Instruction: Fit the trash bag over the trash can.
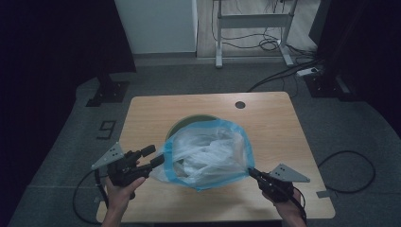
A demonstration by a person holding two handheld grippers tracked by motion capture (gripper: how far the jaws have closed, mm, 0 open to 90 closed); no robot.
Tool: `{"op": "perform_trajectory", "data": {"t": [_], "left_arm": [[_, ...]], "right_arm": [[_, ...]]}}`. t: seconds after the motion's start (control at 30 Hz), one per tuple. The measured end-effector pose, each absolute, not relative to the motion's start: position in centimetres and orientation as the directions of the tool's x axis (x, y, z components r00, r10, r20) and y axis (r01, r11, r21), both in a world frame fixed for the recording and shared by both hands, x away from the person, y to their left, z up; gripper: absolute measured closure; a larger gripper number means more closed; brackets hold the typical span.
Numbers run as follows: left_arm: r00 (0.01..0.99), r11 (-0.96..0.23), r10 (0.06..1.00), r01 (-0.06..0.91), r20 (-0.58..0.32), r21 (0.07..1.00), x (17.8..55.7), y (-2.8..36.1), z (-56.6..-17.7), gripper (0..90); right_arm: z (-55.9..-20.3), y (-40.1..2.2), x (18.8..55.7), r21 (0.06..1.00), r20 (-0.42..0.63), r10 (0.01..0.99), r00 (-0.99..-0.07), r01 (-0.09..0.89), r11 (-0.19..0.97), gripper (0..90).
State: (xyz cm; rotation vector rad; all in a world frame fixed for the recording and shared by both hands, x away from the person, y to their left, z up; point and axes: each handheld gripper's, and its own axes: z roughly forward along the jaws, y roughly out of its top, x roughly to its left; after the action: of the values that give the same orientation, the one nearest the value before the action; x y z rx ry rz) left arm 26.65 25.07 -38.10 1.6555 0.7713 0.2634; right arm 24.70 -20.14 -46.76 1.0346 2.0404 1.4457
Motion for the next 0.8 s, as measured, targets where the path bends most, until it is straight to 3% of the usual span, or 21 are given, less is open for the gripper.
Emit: {"op": "perform_trajectory", "data": {"t": [0.23, 0.33, 0.47, 0.53, 0.63, 0.8], "left_arm": [[0.764, -0.106, 0.609, 0.345, -0.213, 0.933, 28.9, 23.3, -36.1, 40.8], [0.774, -0.126, 0.591, 0.366, -0.227, 0.922, 30.1, 22.8, -35.9, 48.7], [0.78, -0.157, 0.584, 0.382, -0.227, 0.911, 30.9, 22.4, -36.2, 67.0], [0.776, -0.16, 0.589, 0.386, -0.226, 0.908, 31.1, 22.2, -36.4, 77.9], [0.772, -0.145, 0.595, 0.378, -0.224, 0.915, 31.2, 22.2, -36.6, 87.7], [0.759, -0.116, 0.613, 0.358, -0.217, 0.926, 31.3, 22.6, -36.7, 89.9]], "right_arm": [[-46.8, -20.1, 24.7, 0.93, 0.069, 0.776, -0.627, 0.322, 0.178, 88.0], [-46.8, -20.1, 24.7, 0.931, 0.063, 0.774, -0.63, 0.316, 0.182, 87.7], [-46.8, -20.3, 24.6, 0.934, 0.058, 0.773, -0.632, 0.309, 0.182, 85.7], [-46.7, -20.3, 24.5, 0.935, 0.054, 0.771, -0.635, 0.303, 0.184, 80.5], [-46.4, -20.5, 24.3, 0.946, 0.049, 0.761, -0.647, 0.275, 0.172, 65.6], [-45.0, -21.3, 24.4, 0.96, 0.072, 0.757, -0.649, 0.252, 0.124, 48.6]]}}
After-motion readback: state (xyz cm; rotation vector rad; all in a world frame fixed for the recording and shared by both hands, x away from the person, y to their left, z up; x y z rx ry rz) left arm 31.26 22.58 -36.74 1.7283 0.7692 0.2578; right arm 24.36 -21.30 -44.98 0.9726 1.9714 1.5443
